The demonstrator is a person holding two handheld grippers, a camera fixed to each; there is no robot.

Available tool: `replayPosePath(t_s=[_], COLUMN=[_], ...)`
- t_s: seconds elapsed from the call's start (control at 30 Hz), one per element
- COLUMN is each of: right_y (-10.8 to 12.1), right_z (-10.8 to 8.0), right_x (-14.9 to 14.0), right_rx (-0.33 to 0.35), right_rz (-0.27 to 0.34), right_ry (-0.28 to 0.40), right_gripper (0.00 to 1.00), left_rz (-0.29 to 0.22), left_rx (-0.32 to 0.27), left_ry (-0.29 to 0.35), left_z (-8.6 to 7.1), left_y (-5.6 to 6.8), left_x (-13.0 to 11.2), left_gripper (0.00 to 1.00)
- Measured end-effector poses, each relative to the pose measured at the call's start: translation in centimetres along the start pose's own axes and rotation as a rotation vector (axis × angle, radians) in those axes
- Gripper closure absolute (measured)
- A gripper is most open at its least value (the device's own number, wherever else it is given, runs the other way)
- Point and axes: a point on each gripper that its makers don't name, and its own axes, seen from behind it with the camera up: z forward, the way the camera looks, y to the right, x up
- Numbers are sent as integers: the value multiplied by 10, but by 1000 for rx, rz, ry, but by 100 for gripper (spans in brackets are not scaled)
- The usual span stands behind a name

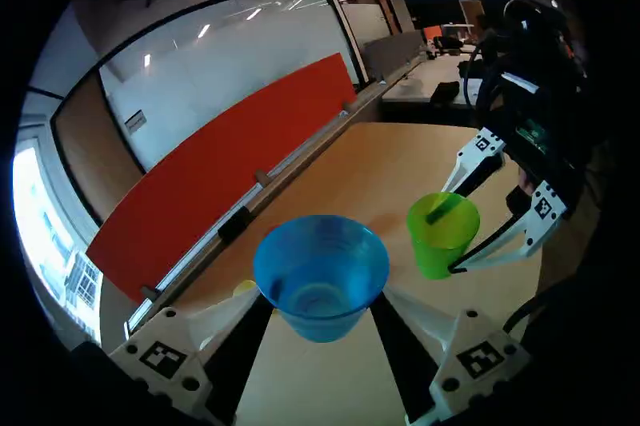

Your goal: Pour water

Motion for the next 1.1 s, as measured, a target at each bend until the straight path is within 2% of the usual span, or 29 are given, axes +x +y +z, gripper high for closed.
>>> replayPosePath(t_s=[0.3,0.87,1.1], right_y=[-13,-36,-40], right_z=[2,12,12], right_x=[3,17,18], right_rx=[33,81,90], right_rz=[-4,-21,-24], right_ry=[9,35,38], right_gripper=[14,14,14], left_rz=[64,164,205], left_rx=[7,14,36], left_ry=[-8,-20,-27], left_z=[-6,-11,-14], left_y=[1,14,12], left_x=[12,24,26], left_gripper=[21,21,21])
